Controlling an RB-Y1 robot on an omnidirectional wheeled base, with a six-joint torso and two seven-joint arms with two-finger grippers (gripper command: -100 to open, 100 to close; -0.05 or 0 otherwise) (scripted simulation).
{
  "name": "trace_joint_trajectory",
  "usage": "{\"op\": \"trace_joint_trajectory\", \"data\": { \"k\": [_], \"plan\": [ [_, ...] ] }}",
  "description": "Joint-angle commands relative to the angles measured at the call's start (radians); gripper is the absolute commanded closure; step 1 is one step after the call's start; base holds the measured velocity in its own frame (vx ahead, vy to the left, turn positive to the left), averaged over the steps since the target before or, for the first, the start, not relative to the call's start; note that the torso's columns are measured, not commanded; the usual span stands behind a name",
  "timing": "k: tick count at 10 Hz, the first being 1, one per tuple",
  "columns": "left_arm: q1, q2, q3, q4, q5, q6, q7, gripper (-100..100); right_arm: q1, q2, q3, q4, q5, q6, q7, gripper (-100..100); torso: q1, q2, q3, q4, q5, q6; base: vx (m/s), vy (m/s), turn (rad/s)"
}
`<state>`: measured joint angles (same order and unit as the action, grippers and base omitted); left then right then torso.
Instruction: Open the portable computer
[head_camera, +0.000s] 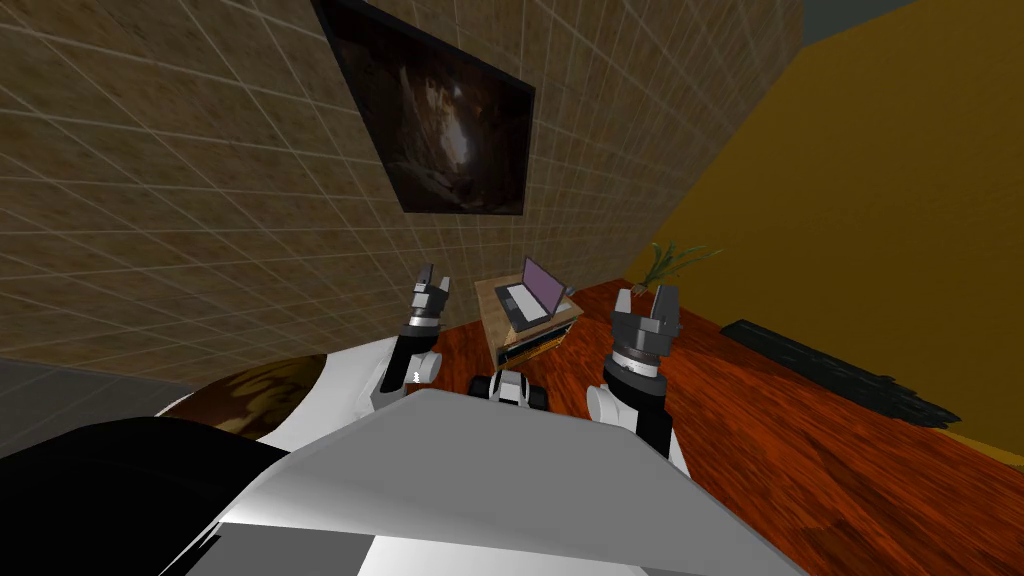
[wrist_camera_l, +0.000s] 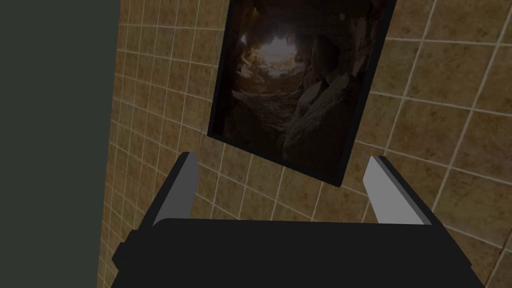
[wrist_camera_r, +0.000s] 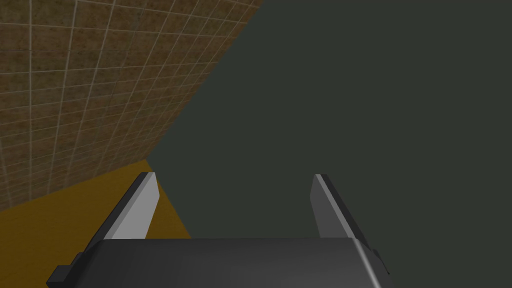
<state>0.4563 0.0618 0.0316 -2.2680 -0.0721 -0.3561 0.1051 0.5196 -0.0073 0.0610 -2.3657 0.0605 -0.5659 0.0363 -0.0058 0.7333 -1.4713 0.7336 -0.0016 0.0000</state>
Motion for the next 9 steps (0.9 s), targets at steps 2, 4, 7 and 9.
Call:
{"op": "trace_joint_trajectory", "data": {
  "k": [2,4,7,9],
  "plan": [
    [-0.011,0.06,0.011,0.039,-0.014,0.088,-0.044,-100,0.0,0.0,0.0,0.0,0.0,0.0,0.0,0,-0.001,0.006,-0.004,0.004,-0.001,0.0,-0.001,-0.28,-0.035],
    [-0.017,0.073,0.018,0.06,-0.022,0.135,-0.068,-100,0.0,0.0,0.0,0.0,0.0,0.0,0.0,0,0.008,0.004,-0.005,0.004,0.002,0.0,0.019,-0.241,-0.041],
    [-0.027,0.083,0.03,0.094,-0.035,0.211,-0.107,-100,0.0,0.0,0.0,0.0,0.0,0.0,0.0,0,0.005,0.005,-0.005,0.005,0.001,0.0,0.014,-0.24,-0.043],
    [-0.035,0.088,0.039,0.116,-0.044,0.262,-0.133,-100,0.0,0.0,0.0,0.0,0.0,0.0,0.0,0,0.006,0.005,-0.004,0.005,0.002,0.0,0.007,-0.234,-0.038]
  ]
}}
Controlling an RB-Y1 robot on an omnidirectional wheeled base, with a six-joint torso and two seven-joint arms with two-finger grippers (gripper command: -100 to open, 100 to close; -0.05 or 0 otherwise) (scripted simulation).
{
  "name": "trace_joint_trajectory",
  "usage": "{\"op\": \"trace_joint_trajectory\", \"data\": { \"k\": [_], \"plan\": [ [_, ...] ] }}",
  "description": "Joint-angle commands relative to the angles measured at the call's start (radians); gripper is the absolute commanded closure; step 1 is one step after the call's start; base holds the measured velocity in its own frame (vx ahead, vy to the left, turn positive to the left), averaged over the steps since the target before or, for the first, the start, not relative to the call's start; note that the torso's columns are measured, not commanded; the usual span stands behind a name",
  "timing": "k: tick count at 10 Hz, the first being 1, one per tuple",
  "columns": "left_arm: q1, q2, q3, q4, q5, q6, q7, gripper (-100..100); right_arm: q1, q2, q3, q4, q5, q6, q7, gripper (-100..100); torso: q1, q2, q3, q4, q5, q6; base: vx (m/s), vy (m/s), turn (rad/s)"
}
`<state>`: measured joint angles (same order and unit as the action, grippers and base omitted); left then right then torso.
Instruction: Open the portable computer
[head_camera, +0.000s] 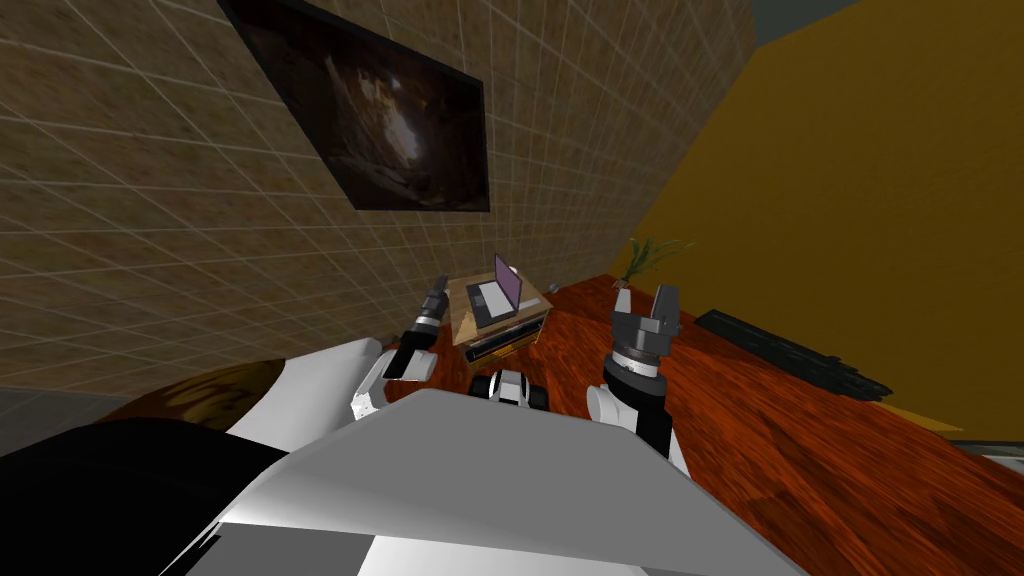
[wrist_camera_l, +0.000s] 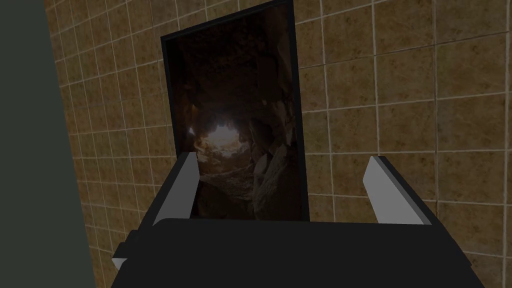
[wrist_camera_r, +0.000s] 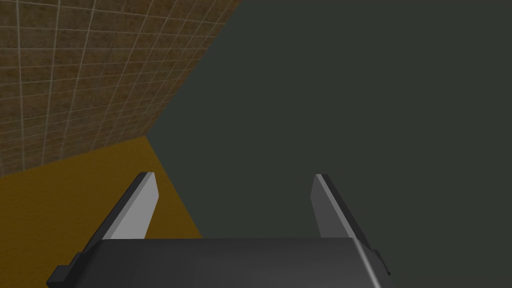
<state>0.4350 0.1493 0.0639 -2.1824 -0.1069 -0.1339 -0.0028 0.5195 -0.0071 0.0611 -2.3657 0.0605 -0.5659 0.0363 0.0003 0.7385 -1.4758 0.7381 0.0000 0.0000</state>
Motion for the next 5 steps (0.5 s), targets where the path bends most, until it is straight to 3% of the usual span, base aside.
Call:
{"op": "trace_joint_trajectory", "data": {
  "k": [1,5],
  "plan": [
    [-0.017,0.003,0.011,0.041,-0.014,0.064,-0.038,-100,0.0,0.0,0.0,0.0,0.0,0.0,0.0,0,0.0,0.0,0.0,0.0,0.0,0.0,0.039,-0.244,-0.037],
    [-0.036,0.007,0.034,0.084,-0.035,0.153,-0.085,-100,0.0,0.0,0.0,0.0,0.0,0.0,0.0,0,-0.001,-0.001,0.0,0.0,0.0,0.0,0.059,-0.258,-0.008]
  ]
}}
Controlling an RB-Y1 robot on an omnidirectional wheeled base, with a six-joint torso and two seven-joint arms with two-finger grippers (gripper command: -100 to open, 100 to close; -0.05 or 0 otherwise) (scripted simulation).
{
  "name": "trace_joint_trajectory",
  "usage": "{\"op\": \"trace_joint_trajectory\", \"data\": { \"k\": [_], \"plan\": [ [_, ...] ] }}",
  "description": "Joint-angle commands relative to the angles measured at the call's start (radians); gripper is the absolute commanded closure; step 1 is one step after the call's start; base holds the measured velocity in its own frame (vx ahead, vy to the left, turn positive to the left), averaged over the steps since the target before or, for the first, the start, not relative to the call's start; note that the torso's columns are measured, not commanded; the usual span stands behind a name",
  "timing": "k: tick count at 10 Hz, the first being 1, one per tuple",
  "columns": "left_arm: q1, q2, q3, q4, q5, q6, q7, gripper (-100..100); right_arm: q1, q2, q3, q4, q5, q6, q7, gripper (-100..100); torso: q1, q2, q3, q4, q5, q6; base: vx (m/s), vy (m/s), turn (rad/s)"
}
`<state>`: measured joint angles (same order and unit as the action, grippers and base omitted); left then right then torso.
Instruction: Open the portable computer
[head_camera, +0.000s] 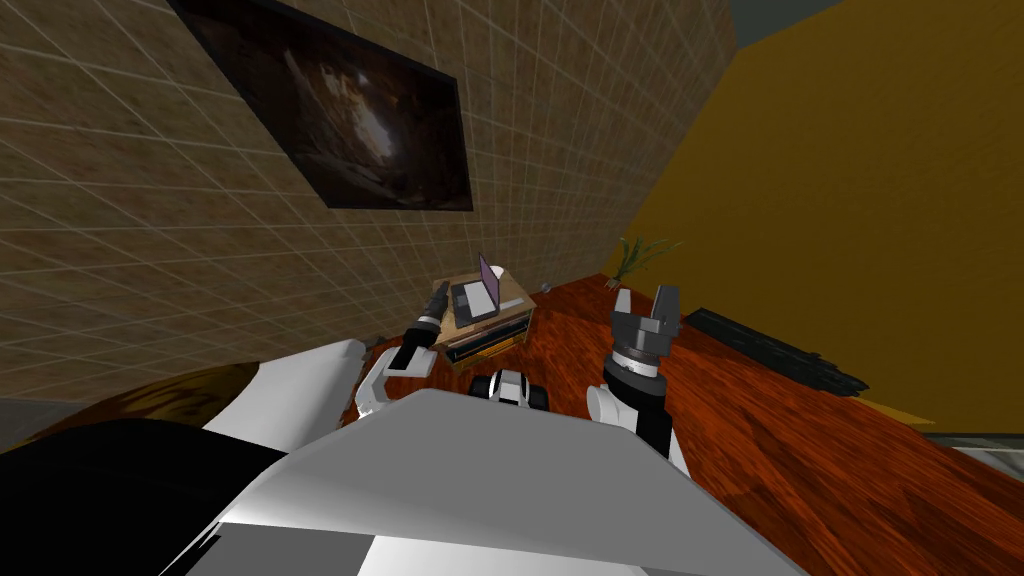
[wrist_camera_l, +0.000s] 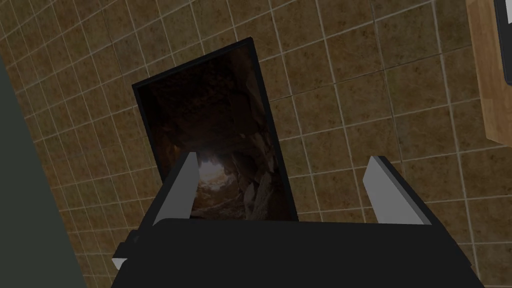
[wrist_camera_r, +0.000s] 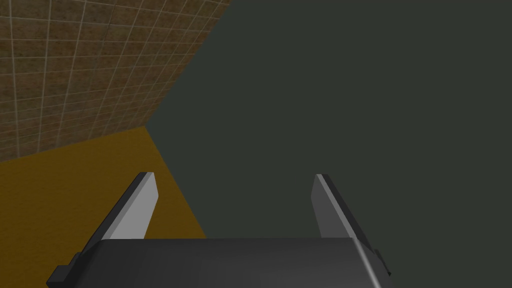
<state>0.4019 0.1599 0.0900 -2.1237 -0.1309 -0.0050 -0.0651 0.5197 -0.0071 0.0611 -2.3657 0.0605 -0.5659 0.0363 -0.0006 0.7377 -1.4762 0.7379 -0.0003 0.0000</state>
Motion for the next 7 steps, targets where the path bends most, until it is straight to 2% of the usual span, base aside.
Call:
{"op": "trace_joint_trajectory", "data": {
  "k": [1,4,7],
  "plan": [
    [-0.008,-0.004,0.014,0.035,-0.016,0.043,-0.033,-100,0.0,0.0,0.0,0.0,0.0,0.0,0.0,0,-0.001,-0.001,0.0,0.0,0.0,0.0,0.053,-0.261,0.026],
    [-0.026,-0.006,0.036,0.065,-0.033,0.088,-0.059,-100,0.0,0.0,0.0,0.0,0.0,0.0,0.0,0,0.003,0.001,0.001,0.0,0.001,0.0,0.064,-0.225,0.049],
    [-0.048,-0.012,0.061,0.093,-0.051,0.119,-0.078,-100,0.0,0.0,0.0,0.0,0.0,0.0,0.0,0,0.002,-0.002,-0.001,-0.001,0.0,0.0,0.121,-0.2,0.088]
  ]
}}
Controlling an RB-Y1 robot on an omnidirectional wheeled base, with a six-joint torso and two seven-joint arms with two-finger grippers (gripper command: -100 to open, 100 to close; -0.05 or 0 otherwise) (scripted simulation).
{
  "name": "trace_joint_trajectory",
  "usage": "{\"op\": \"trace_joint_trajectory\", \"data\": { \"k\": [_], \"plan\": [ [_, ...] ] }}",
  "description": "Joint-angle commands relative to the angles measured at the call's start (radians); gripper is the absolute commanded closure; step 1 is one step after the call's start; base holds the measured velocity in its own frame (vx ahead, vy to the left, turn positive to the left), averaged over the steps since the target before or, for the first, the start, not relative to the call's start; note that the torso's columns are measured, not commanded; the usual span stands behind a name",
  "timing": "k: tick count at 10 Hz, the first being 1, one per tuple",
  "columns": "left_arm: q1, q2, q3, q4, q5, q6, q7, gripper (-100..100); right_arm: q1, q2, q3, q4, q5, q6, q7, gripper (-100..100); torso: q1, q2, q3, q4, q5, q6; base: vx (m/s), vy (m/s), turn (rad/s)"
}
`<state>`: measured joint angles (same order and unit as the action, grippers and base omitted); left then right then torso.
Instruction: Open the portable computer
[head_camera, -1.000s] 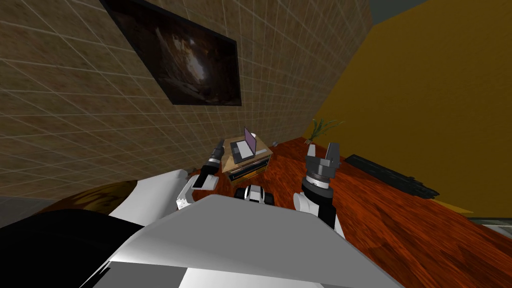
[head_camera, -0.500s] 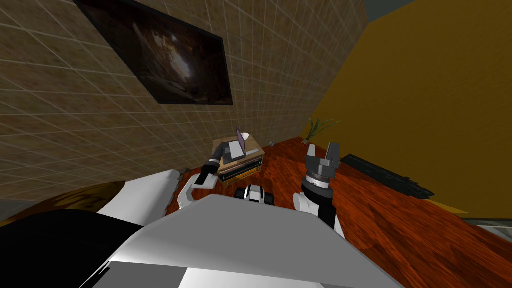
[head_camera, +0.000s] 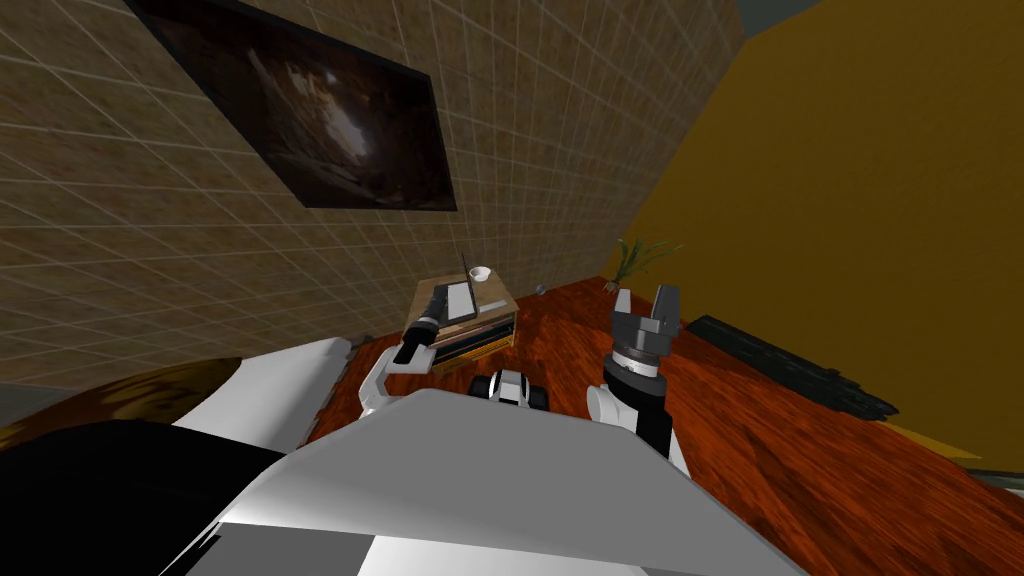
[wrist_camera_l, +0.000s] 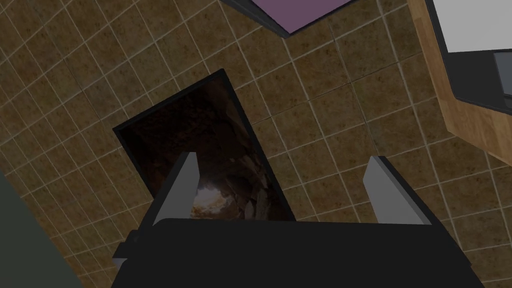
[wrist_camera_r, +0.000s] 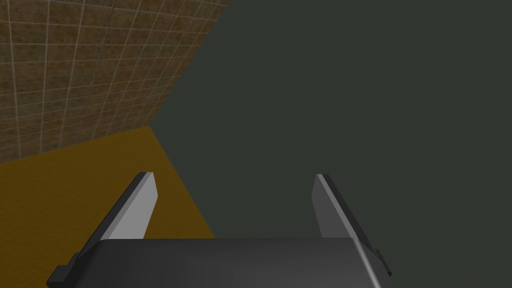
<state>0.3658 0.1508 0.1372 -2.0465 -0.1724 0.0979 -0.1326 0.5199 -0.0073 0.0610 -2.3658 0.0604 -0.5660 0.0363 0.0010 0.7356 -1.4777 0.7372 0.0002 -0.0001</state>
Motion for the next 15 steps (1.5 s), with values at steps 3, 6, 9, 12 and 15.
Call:
{"op": "trace_joint_trajectory", "data": {
  "k": [3,6,9,12,15],
  "plan": [
    [-0.034,-0.013,0.04,0.042,-0.027,0.035,-0.024,-100,0.0,0.0,0.0,0.0,0.0,0.0,0.0,0,0.001,0.001,0.001,0.001,0.0,0.0,0.127,-0.166,0.109],
    [-0.063,-0.03,0.075,0.072,-0.05,0.051,-0.036,-100,0.0,0.0,0.0,0.0,0.0,0.0,0.0,0,-0.003,0.002,0.001,0.001,-0.001,0.0,0.134,-0.203,0.166],
    [-0.094,-0.059,0.11,0.103,-0.075,0.064,-0.048,-100,0.0,0.0,0.0,0.0,0.0,0.0,0.0,0,0.001,0.002,0.001,0.001,0.0,0.0,0.15,-0.179,0.171],
    [-0.105,-0.082,0.124,0.112,-0.083,0.069,-0.051,-100,0.0,0.0,0.0,0.0,0.0,0.0,0.0,0,0.001,-0.002,-0.001,-0.002,0.001,0.003,0.088,-0.135,0.106],
    [-0.106,-0.08,0.128,0.097,-0.084,0.081,-0.052,100,0.0,0.0,0.0,0.0,0.0,0.0,0.0,0,0.005,-0.001,0.0,-0.001,0.002,0.0,0.052,-0.002,-0.023]
  ]
}}
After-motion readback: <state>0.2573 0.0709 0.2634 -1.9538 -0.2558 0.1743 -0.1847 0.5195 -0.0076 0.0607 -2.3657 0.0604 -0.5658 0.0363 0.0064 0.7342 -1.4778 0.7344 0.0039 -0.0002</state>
